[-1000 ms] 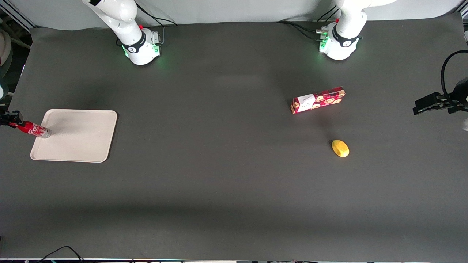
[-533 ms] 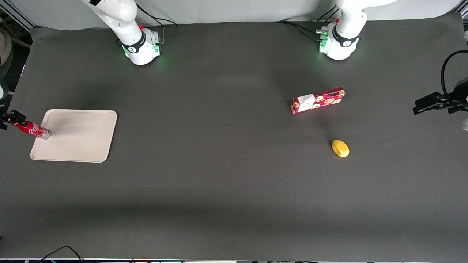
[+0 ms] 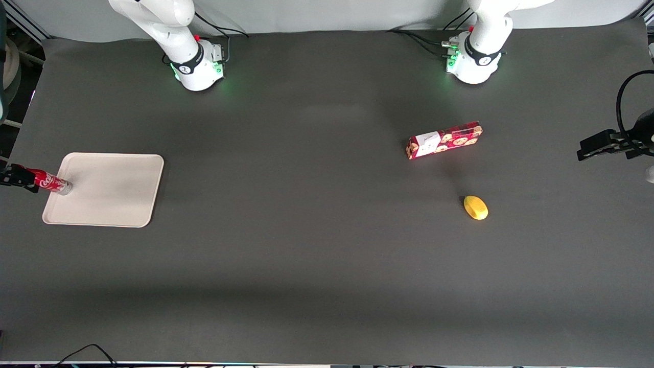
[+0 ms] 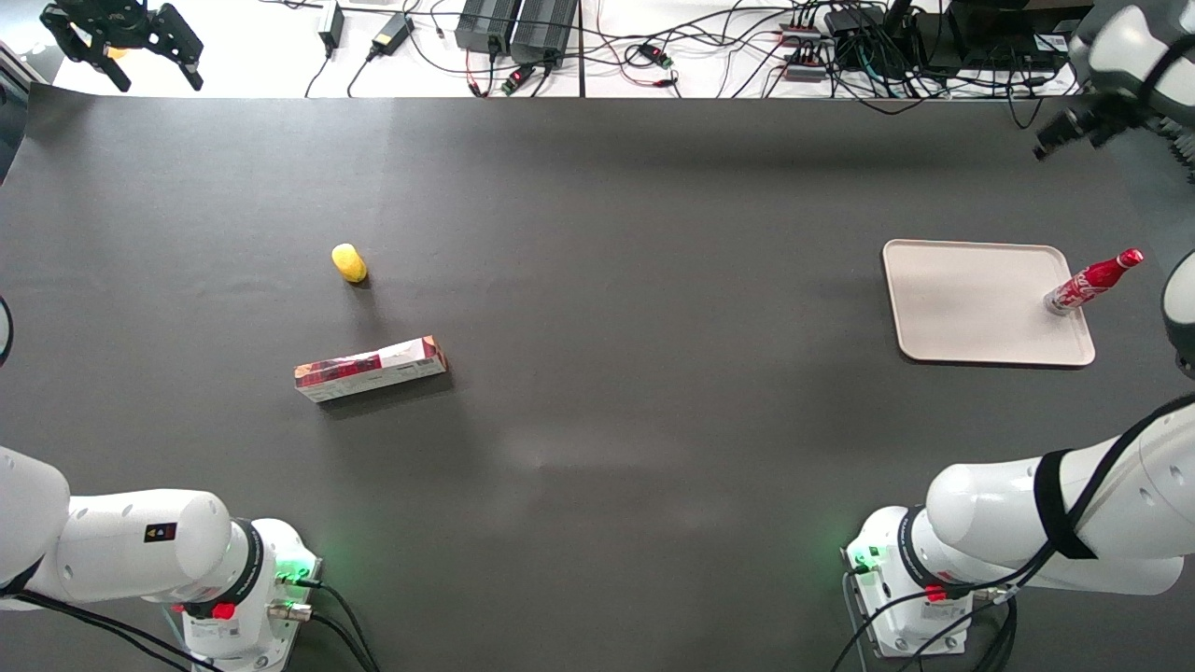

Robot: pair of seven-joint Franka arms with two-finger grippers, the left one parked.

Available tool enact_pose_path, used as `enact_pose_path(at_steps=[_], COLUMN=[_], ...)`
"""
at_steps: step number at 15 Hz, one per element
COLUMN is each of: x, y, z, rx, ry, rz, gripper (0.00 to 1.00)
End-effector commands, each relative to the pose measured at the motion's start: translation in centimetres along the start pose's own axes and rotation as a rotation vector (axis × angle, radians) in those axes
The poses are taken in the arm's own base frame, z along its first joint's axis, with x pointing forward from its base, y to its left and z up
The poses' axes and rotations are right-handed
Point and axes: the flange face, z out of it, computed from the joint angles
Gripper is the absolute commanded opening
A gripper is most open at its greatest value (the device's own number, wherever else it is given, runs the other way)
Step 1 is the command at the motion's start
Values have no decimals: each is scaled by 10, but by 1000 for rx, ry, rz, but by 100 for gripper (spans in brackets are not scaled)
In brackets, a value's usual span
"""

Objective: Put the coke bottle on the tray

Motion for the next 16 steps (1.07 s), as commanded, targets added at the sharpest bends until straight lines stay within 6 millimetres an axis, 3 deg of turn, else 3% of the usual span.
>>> enact_pose_path(at_steps=[1,4,8,12,16], x=[49,70,80,84,83], y=[-81,-139,-197,-222,-223], z=[-59,-94,-130,-138,-140], rx=[10,37,70,137,131], ry=[-31,-51,-86,-83,-79], rz=[131,182,205,242,240], gripper=[100,100,100,100,100])
